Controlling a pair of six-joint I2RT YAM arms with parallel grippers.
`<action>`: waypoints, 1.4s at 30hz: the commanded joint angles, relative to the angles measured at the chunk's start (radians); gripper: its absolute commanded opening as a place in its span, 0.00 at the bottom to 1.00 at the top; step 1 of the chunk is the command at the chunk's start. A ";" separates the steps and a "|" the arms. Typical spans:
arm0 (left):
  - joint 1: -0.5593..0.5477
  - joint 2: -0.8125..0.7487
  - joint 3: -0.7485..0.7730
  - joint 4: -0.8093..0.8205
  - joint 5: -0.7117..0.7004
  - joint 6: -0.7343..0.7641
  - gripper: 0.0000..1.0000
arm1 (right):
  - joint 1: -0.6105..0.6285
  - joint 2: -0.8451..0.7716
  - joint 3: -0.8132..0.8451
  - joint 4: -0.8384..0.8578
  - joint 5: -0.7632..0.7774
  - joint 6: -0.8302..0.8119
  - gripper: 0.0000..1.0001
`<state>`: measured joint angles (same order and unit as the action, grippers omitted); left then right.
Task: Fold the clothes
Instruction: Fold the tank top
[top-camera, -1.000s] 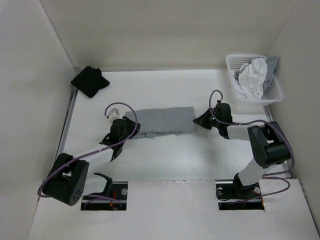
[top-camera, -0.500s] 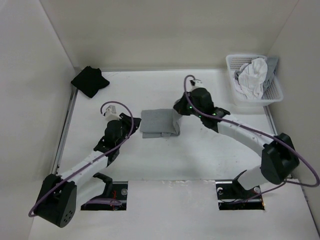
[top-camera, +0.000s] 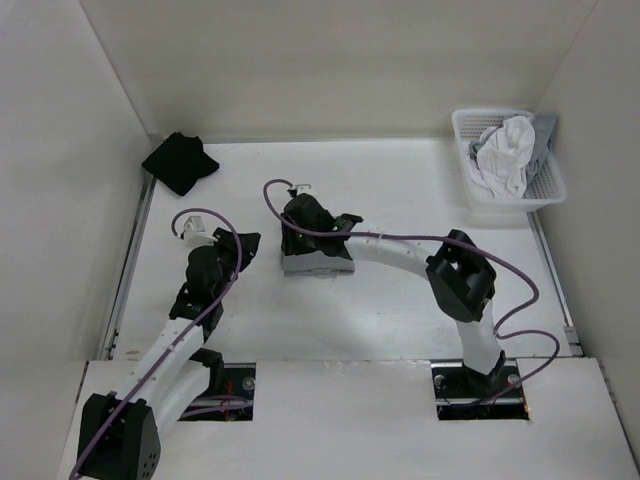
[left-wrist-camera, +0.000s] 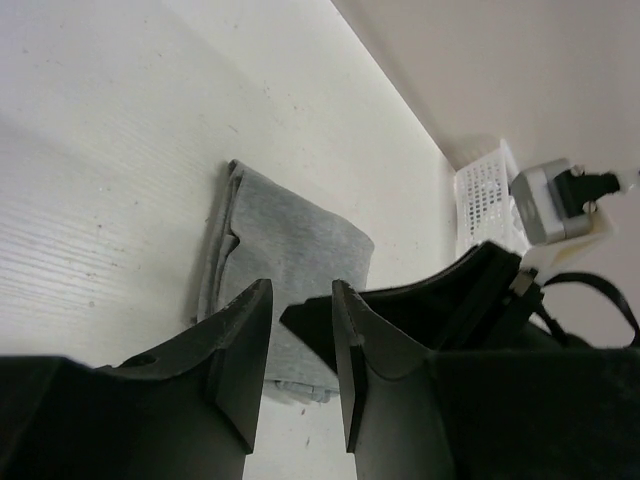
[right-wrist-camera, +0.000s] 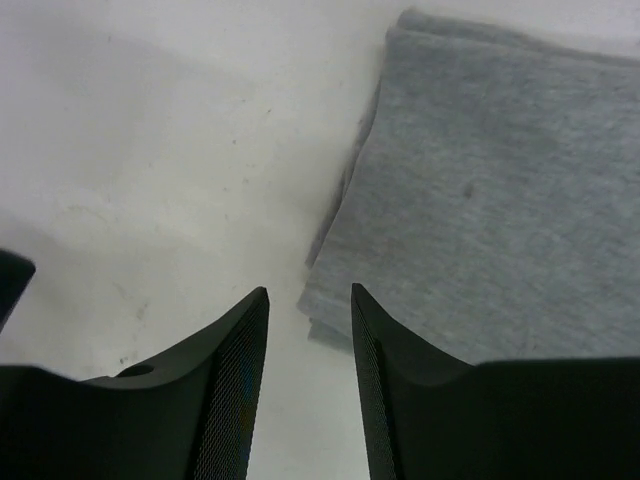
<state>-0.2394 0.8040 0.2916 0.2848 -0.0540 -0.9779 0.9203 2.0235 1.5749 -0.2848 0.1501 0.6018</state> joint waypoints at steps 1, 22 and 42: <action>0.016 -0.016 -0.003 0.014 0.043 -0.018 0.29 | 0.012 -0.080 0.008 0.051 0.019 0.033 0.44; -0.044 0.081 -0.028 -0.127 -0.099 0.162 0.48 | -0.407 -0.930 -1.078 0.654 0.063 0.081 0.53; 0.001 0.208 0.058 -0.173 -0.150 0.176 0.52 | -0.522 -0.868 -1.168 0.748 0.020 0.075 0.59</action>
<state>-0.2218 0.9920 0.2970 0.0715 -0.1905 -0.8177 0.3992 1.1419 0.3988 0.3935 0.1894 0.6743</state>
